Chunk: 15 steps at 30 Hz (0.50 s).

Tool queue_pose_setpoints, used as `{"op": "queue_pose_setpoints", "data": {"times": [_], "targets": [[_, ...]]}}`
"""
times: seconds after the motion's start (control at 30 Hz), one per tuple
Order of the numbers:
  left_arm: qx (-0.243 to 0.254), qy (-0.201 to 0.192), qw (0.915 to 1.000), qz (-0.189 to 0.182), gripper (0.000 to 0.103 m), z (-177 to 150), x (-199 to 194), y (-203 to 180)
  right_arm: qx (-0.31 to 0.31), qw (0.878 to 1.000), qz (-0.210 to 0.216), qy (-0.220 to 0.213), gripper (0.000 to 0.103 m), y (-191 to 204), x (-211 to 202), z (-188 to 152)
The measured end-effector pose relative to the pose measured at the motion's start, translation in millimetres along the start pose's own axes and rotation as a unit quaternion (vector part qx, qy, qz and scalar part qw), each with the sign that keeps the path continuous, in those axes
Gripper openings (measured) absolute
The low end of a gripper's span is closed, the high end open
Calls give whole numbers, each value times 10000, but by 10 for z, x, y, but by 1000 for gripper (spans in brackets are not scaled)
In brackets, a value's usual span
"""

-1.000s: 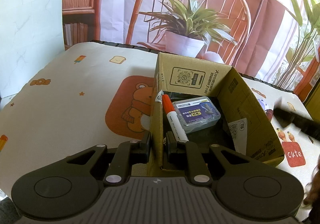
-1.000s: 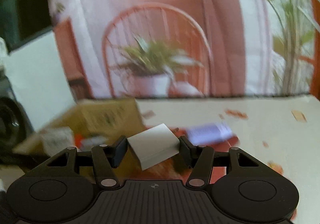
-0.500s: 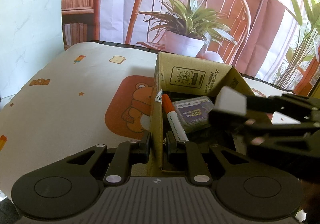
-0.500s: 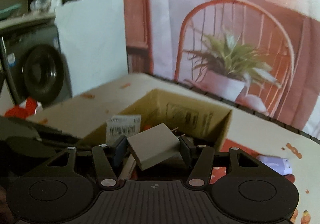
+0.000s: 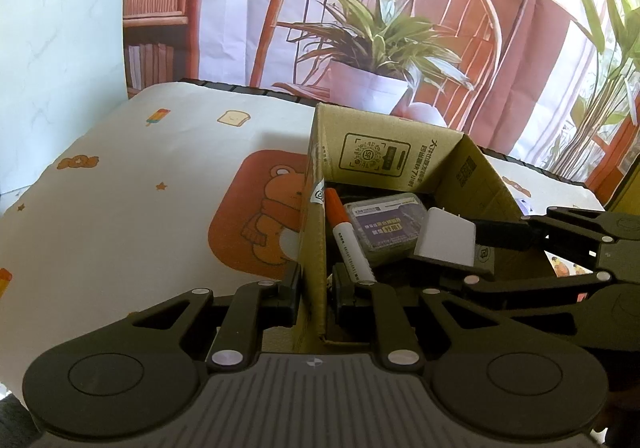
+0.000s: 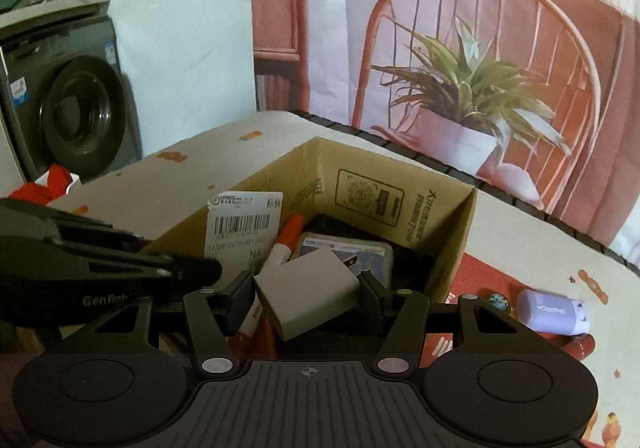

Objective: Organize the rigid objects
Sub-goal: 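Carry the white block into the box and open the right gripper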

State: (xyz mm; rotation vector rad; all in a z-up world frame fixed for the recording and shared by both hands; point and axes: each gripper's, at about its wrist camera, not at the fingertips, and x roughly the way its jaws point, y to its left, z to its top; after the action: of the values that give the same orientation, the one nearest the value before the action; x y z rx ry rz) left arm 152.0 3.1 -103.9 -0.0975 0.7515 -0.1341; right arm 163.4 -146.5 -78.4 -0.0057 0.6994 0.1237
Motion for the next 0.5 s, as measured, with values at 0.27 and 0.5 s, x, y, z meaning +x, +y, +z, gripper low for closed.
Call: {"op": "queue_pose_setpoints", "data": {"times": [0.27,0.5], "targets": [[22,-4,10000,10,17,-3,3,-11,-50,10000,-6,1,53,19,-13,-22],[-32,12,10000,-8,18,1,7,-12,-11,10000,17,-69,56,14,-28,-33]]}}
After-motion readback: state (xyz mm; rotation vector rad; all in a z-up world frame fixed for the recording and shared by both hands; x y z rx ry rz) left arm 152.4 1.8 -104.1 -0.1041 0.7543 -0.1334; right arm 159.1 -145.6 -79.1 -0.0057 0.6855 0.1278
